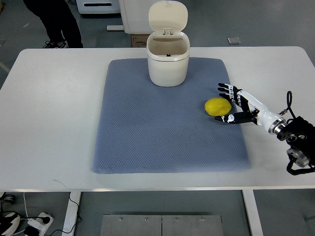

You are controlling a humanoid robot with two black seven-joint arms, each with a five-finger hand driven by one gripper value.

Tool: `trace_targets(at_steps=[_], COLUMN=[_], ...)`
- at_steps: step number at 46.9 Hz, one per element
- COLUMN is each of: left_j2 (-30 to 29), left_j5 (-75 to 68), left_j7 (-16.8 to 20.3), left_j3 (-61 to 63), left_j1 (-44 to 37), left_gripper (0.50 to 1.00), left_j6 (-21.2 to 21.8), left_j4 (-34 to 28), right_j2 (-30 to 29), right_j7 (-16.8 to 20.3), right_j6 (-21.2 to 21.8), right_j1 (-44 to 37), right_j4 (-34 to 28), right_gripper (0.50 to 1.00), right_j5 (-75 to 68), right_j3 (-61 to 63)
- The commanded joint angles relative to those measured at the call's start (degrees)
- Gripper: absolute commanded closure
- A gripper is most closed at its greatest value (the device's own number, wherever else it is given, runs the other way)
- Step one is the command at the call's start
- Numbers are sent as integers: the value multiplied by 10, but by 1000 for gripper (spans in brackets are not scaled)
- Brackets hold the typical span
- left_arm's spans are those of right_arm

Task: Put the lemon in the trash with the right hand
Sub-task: 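Close the right hand's fingers around the yellow lemon, then lift the lemon with the right hand and carry it over the bin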

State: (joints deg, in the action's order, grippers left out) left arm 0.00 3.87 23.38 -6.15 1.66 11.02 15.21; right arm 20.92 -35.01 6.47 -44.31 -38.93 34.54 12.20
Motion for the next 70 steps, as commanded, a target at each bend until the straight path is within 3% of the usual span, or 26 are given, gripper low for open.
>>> trace_targets(at_steps=[1,5,7,9,13,14,23,29,42,70], left_j2=[0,0,0,0,0,0,0,0,0,0], left_j5=[0,0,0,0,0,0,0,0,0,0], left_j7=[0,0,0,0,0,0,0,0,0,0], left_j3=[0,0,0,0,0,0,0,0,0,0], left_j1=[0,-1,0,0,-1,-1,-1,0,0,0], left_gripper=[500,500,500,500,500,500,500,500,500,500], left_j6=[0,0,0,0,0,0,0,0,0,0], left_j4=[0,0,0,0,0,0,0,0,0,0], right_j2=[0,0,0,0,1,1,1,0,8,0], right_j7=[0,0,0,0,0,0,0,0,0,136], right_j6=[-1,-6,-8,-8,-8,-8,-9,-41,-45,-52], right_j1=[0,0,-1,-1,-2,-2,-10,-17,-51,-182], right_j4=[0,0,0,0,0,0,0,-2,-4,-6], right_gripper=[626,674,745,874,992,1000,1000,1000,1000,1000], right_j5=[0,0,0,0,0,0,-2,-7,-9,-4], right_j3=[-5,-7,-7,-7,-7,-7,-4,0,0,-5])
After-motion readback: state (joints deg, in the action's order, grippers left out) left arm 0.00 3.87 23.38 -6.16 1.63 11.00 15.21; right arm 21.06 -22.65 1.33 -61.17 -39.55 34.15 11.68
